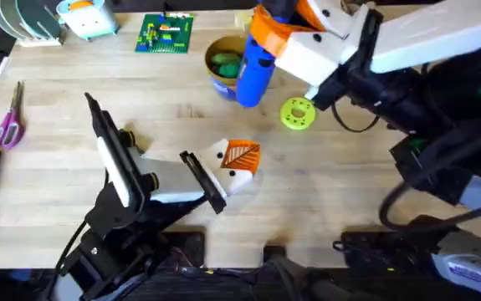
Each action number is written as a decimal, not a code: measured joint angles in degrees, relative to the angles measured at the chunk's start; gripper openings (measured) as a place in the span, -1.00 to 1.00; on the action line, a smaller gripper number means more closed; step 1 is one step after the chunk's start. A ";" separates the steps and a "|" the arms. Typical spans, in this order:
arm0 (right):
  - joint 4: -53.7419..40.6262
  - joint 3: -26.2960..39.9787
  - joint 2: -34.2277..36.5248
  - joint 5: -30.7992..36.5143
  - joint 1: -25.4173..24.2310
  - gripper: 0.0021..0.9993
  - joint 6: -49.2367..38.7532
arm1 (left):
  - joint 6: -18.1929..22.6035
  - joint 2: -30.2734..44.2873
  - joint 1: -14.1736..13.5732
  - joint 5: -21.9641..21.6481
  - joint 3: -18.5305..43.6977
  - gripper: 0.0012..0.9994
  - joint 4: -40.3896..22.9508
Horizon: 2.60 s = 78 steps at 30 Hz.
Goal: Pick up the gripper from the table and insert it into the empty holder that is missing its gripper. Then pick up a screw, insert it into the mounting hole, and use the screwdriver to tighten it. Finally, clean up the table by picking up the vegetable and placing it into the bucket.
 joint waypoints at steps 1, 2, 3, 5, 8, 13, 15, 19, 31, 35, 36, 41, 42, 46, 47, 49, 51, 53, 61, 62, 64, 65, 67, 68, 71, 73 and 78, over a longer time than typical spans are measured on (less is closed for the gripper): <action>-3.52 0.04 0.00 0.00 -2.02 -0.86 -3.09 | 0.00 0.00 0.00 0.01 0.00 -0.98 0.01; -7.62 0.30 0.00 0.00 -4.18 -0.86 -6.45 | 0.00 0.00 0.00 0.01 0.00 -0.98 0.00; -12.20 0.80 0.02 0.02 -6.37 -0.86 -10.08 | 0.00 0.00 0.00 0.01 0.00 -0.98 0.00; -21.23 2.25 0.17 0.21 -10.59 -0.86 -17.79 | 0.00 0.00 0.00 -0.01 0.00 -0.98 0.00; -34.67 6.08 1.70 1.48 -16.99 -0.86 -31.08 | 0.00 0.00 0.00 0.00 0.00 -0.98 0.02; -40.07 9.55 7.35 8.30 -25.39 -0.86 -51.04 | 0.00 -0.01 0.00 0.00 0.00 -0.98 0.01; -40.05 9.88 10.17 11.70 -27.51 -0.86 -58.74 | 0.02 0.00 0.00 0.01 0.00 -0.98 0.00; -40.21 9.90 17.28 17.77 -28.70 -0.86 -74.84 | 0.00 -0.02 0.00 0.00 0.00 -0.98 0.02; -39.96 9.90 33.32 21.53 -28.61 -0.87 -102.77 | 0.00 0.00 0.00 0.01 0.00 -0.98 0.02; -39.79 9.94 33.55 21.70 -28.19 -0.87 -104.88 | 0.00 0.00 0.00 0.00 0.00 -0.98 0.02; -39.83 9.94 33.55 21.70 -28.09 -0.83 -105.01 | 0.00 0.00 0.00 0.00 0.00 -0.98 0.01; -38.67 11.02 33.42 21.64 -27.65 0.62 -105.92 | 0.00 0.00 0.00 0.01 0.00 -0.98 0.02; -38.38 11.37 33.23 21.66 -27.54 0.87 -106.18 | 0.00 0.00 0.00 0.01 0.00 -0.98 0.02; -38.61 11.80 33.03 21.80 -27.44 0.97 -106.56 | 0.00 -0.01 0.00 0.01 0.00 -0.98 0.02; -38.54 11.80 33.01 22.09 -27.24 0.97 -106.32 | 0.00 0.00 0.00 0.01 0.00 -0.98 0.02; -38.27 11.80 33.00 23.31 -26.58 0.97 -104.28 | 0.01 0.00 0.00 0.01 0.00 -0.98 0.02; -37.46 11.78 32.95 24.78 -25.62 0.97 -100.49 | 0.00 0.00 0.00 0.01 0.00 -0.98 0.02; -36.36 11.78 32.26 26.87 -24.70 0.97 -95.28 | 0.02 -0.02 0.00 0.01 0.00 -0.98 0.02; -36.83 11.78 19.95 34.70 -23.92 0.97 -69.79 | 0.01 -0.02 0.00 0.00 0.00 -0.98 0.02; -37.76 11.78 18.12 35.23 -23.85 0.98 -66.57 | 0.00 -0.01 0.00 0.01 0.00 -0.98 0.00; -40.48 11.78 13.71 36.14 -23.31 0.97 -59.33 | 0.00 -0.02 0.00 0.00 0.00 -0.98 0.02; -41.71 11.78 11.78 36.41 -22.89 0.97 -56.29 | 0.01 0.00 0.00 -0.01 0.00 -0.98 0.01; -44.14 11.78 7.64 36.72 -21.70 0.97 -50.52 | 0.07 0.00 0.00 -0.01 0.00 -0.95 0.02; -45.28 11.78 5.63 36.74 -20.98 0.97 -47.83 | 0.32 0.00 0.00 0.00 0.00 -0.77 0.02; -48.06 11.78 0.55 36.74 -18.82 0.97 -41.82 | 0.33 0.00 0.00 0.01 0.00 0.14 0.02; -49.73 11.78 -1.96 36.74 -17.51 0.97 -39.24 | 0.33 0.00 0.00 0.01 0.00 0.81 0.02; -52.38 11.78 -4.48 36.76 -15.23 0.97 -36.27 | 0.22 0.00 0.00 -0.10 0.00 0.99 0.46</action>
